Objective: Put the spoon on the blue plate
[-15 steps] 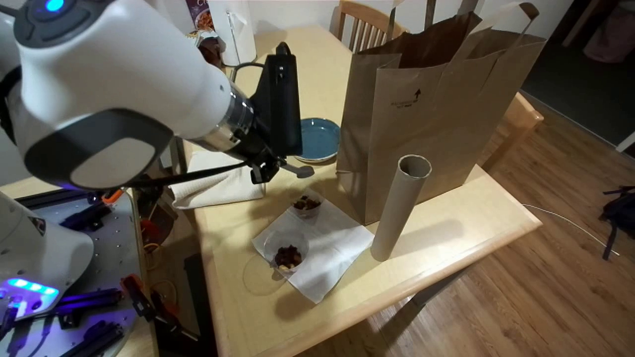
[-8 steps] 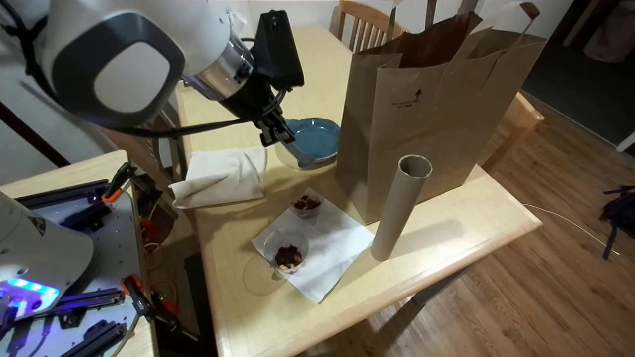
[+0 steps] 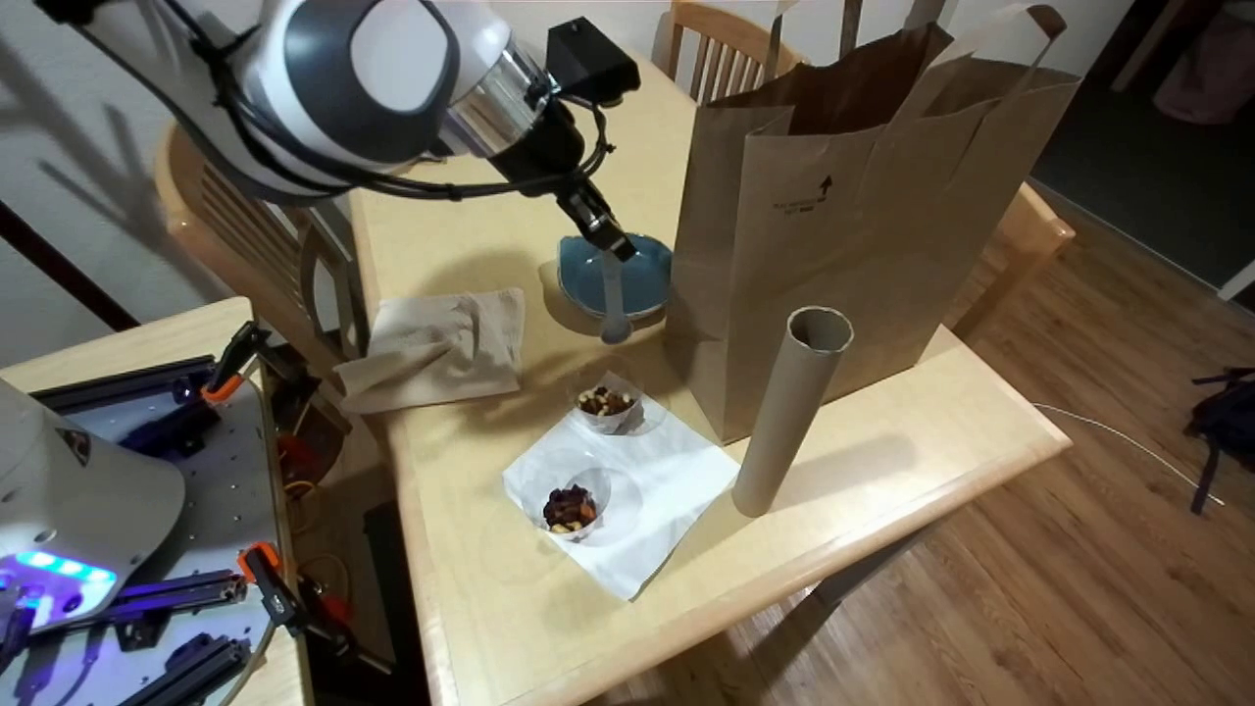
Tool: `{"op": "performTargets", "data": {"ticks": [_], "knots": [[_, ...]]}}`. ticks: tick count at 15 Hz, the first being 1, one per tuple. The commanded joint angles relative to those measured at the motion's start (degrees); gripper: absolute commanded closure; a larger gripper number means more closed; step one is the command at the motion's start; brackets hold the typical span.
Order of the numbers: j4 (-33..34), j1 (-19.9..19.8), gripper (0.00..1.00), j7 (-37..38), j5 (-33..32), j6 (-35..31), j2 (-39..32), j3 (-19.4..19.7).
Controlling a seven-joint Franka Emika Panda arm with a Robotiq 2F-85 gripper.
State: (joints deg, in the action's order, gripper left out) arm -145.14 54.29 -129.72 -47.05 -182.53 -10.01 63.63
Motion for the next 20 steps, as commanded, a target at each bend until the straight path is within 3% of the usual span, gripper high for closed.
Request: {"op": "performTargets", "data": {"ticks": [1, 5, 7, 9, 10, 13, 17, 20], "knots": [[6.6, 10.9, 0.96, 7.9, -4.3, -3.8, -13.6, 10.9], [6.0, 26.6, 0.96, 11.5, -3.4, -10.0, -25.7, 25.8], [2.5, 30.4, 0.96, 11.9, -1.9, -16.7, -30.5, 27.9], [-1.0, 33.0, 0.99, 10.4, 0.3, -21.1, -31.0, 27.5], [-0.7, 35.6, 0.98, 9.2, -1.2, -15.9, -24.9, 27.0], [-3.3, 35.2, 0.97, 7.7, -3.4, -15.8, -19.1, 23.6], [-4.4, 34.4, 0.97, 6.0, -6.0, -15.8, -12.7, 22.4], [-5.0, 33.5, 0.97, -1.2, -5.4, -15.7, -8.4, 22.2]]}}
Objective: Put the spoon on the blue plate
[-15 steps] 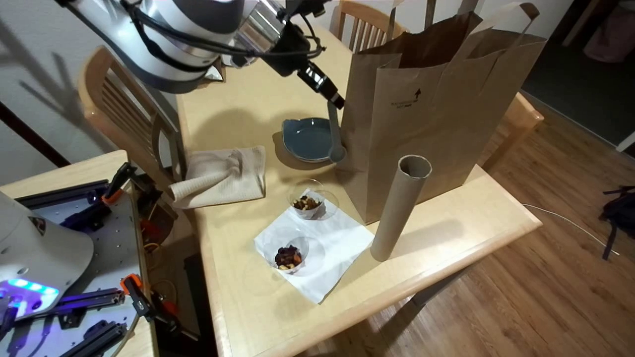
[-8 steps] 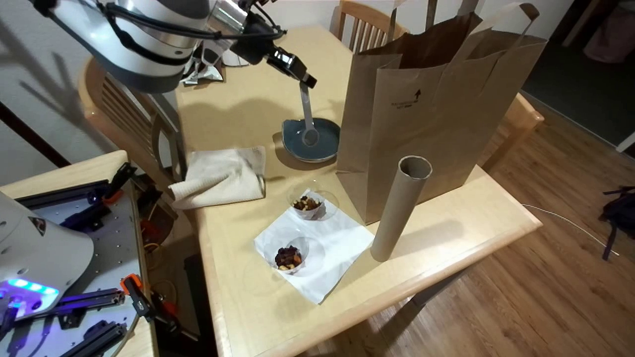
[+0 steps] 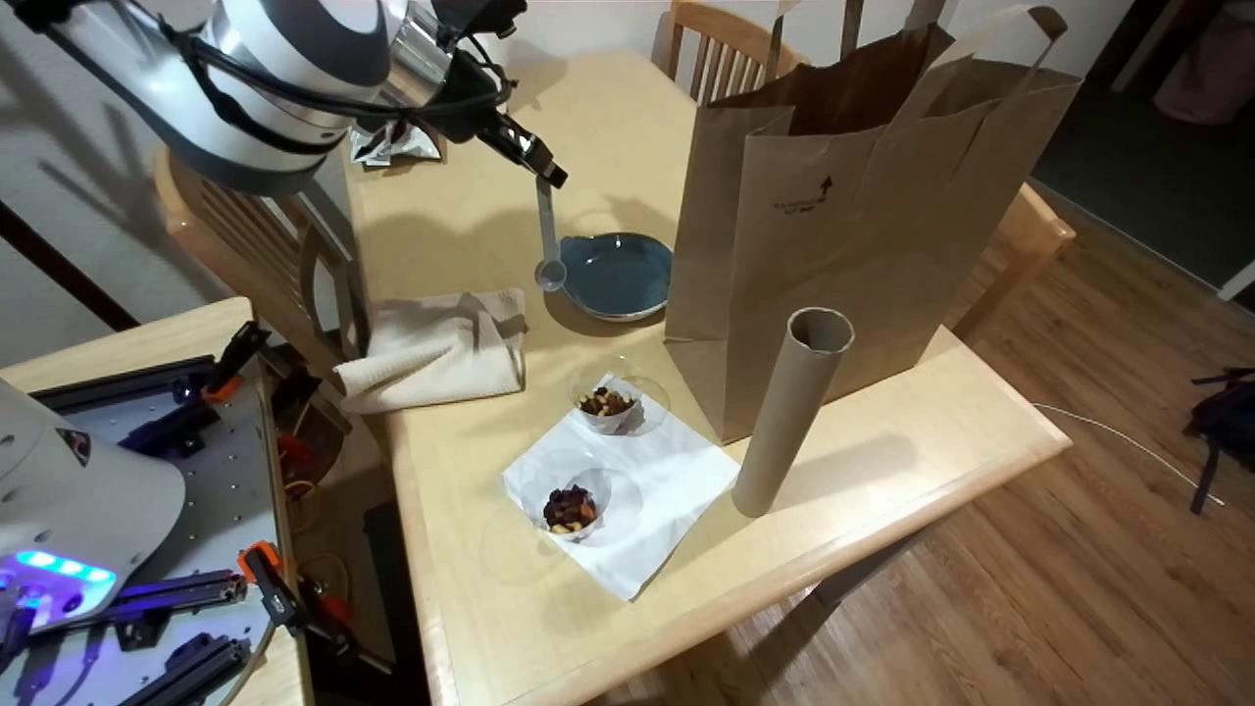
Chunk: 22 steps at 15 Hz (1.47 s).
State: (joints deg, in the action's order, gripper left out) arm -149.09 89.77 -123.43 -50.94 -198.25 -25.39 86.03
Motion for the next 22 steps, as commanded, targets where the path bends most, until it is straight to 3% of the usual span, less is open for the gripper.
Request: {"op": "performTargets", "data": {"ticks": [1, 5, 9, 10, 11, 22], "knots": [[-1.5, -3.0, 0.97, -9.6, -2.0, 0.0, 8.6, -0.6], [-3.8, -8.0, 0.97, -15.3, -2.4, 0.3, 9.7, -3.0], [-8.7, -20.7, 0.96, -13.6, -8.1, 1.4, 17.2, -10.9], [-6.6, -14.6, 0.97, -12.2, -4.6, 0.3, 10.5, -7.6], [-7.4, -16.2, 0.95, -12.2, -5.0, 0.3, 11.4, -8.4], [-7.0, -15.1, 0.95, -12.2, -5.0, 0.4, 11.2, -7.9]]}}
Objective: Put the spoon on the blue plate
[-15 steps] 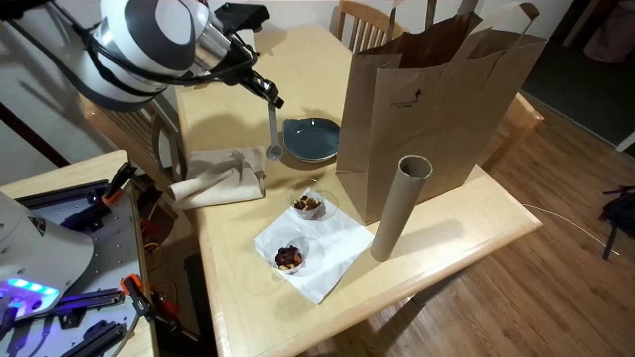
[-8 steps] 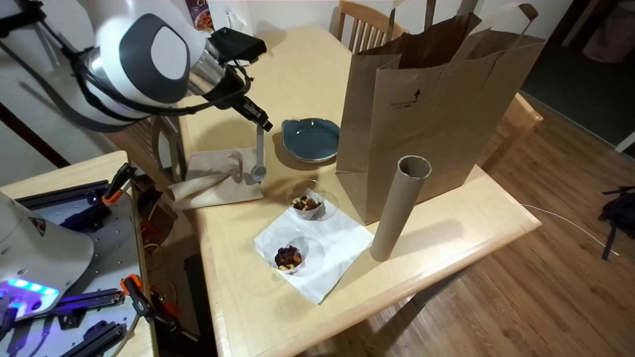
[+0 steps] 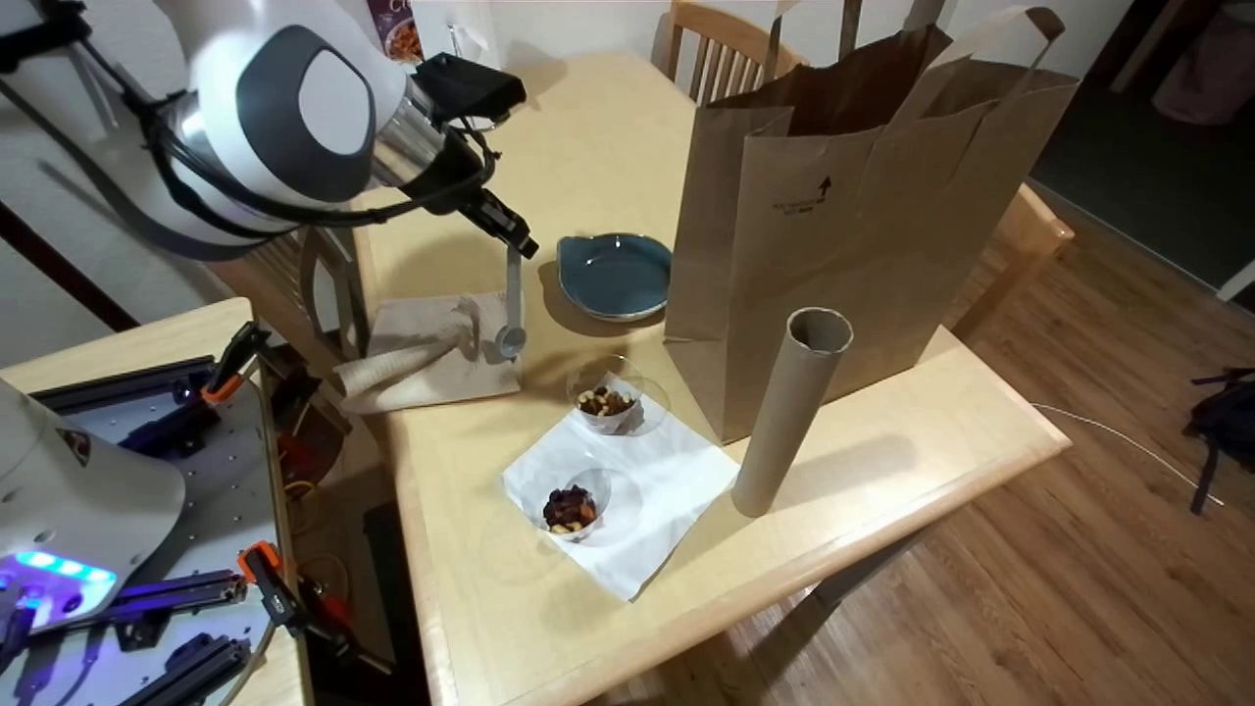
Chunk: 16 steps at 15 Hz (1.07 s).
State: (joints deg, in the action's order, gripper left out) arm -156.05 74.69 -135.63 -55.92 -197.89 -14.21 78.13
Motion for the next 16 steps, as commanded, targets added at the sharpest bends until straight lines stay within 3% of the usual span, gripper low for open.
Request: {"op": "performTargets", "data": {"ticks": [1, 4, 8, 11, 12, 16], "knots": [[0.0, 0.0, 0.96, 0.0, 0.0, 0.0, 0.0, 0.0], [5.9, 6.4, 0.97, -5.5, 3.9, 0.0, -1.6, 5.8], [12.9, 12.5, 0.97, -11.4, 7.9, 0.1, -2.3, 10.2], [16.5, 14.4, 0.97, -17.8, 11.5, -0.1, -2.3, 10.0], [18.6, 14.1, 0.97, -13.5, 6.7, -0.1, -3.2, 9.7], [21.1, 11.1, 0.97, -13.7, 2.4, -0.2, -3.9, 5.0]]}}
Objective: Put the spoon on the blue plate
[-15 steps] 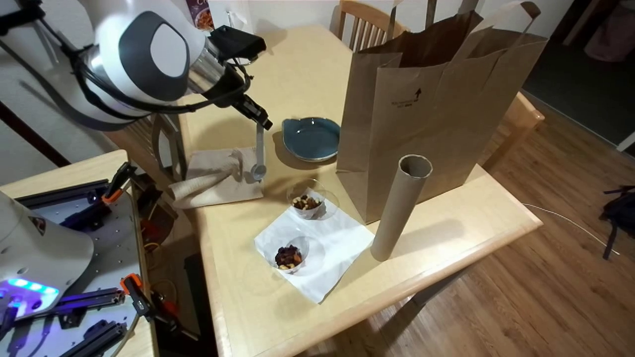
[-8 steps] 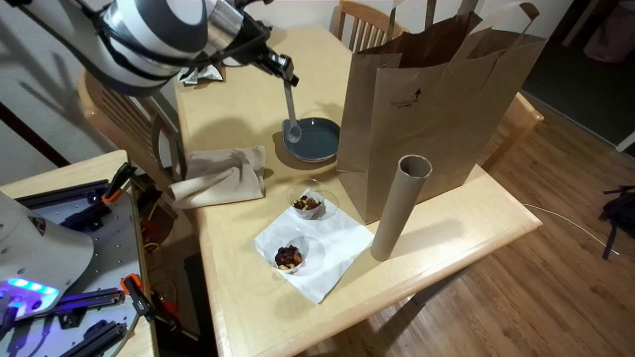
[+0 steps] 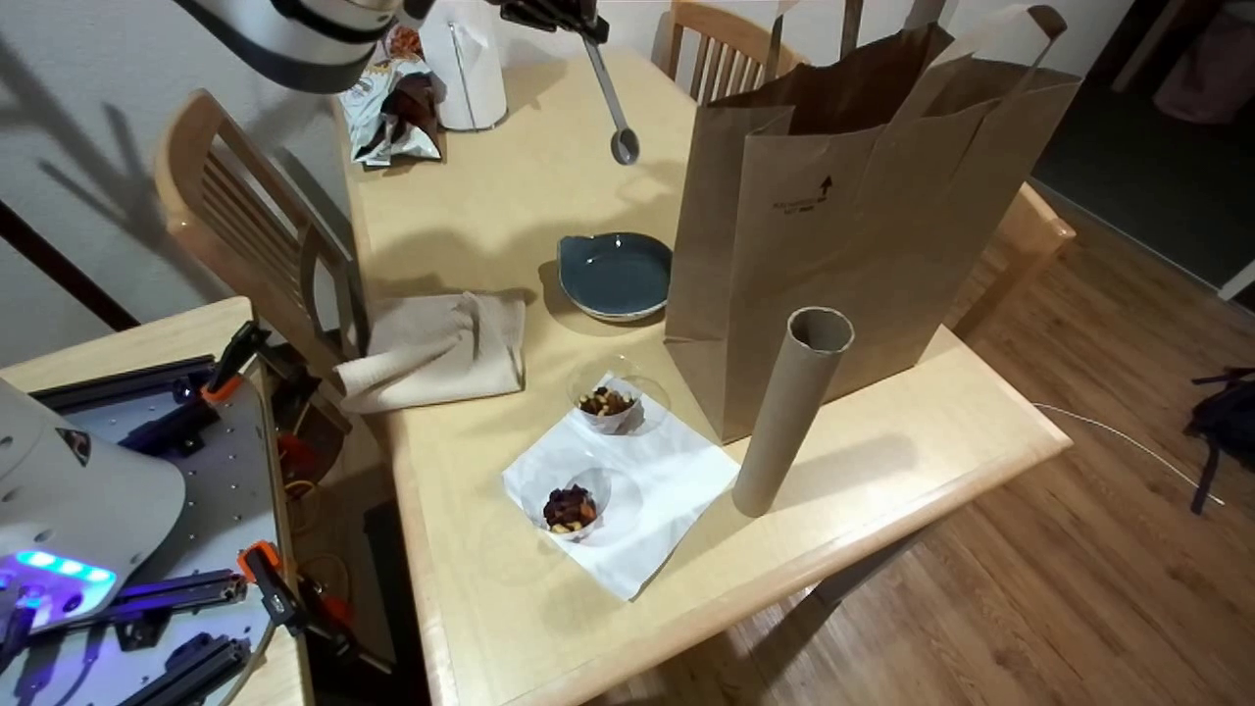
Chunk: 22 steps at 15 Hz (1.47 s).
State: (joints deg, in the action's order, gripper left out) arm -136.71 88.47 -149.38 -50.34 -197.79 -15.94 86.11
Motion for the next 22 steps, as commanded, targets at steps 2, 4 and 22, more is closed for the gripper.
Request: {"op": "performTargets", "data": {"ticks": [2, 4, 22], "knots": [[1.8, -4.2, 0.97, 0.0, -4.8, -0.4, -2.6, -5.3], [1.4, -6.2, 0.97, 0.0, -5.3, -0.4, -3.0, -7.8], [4.5, -52.5, 0.97, 0.1, -7.6, -0.4, -4.9, -53.4]]}}
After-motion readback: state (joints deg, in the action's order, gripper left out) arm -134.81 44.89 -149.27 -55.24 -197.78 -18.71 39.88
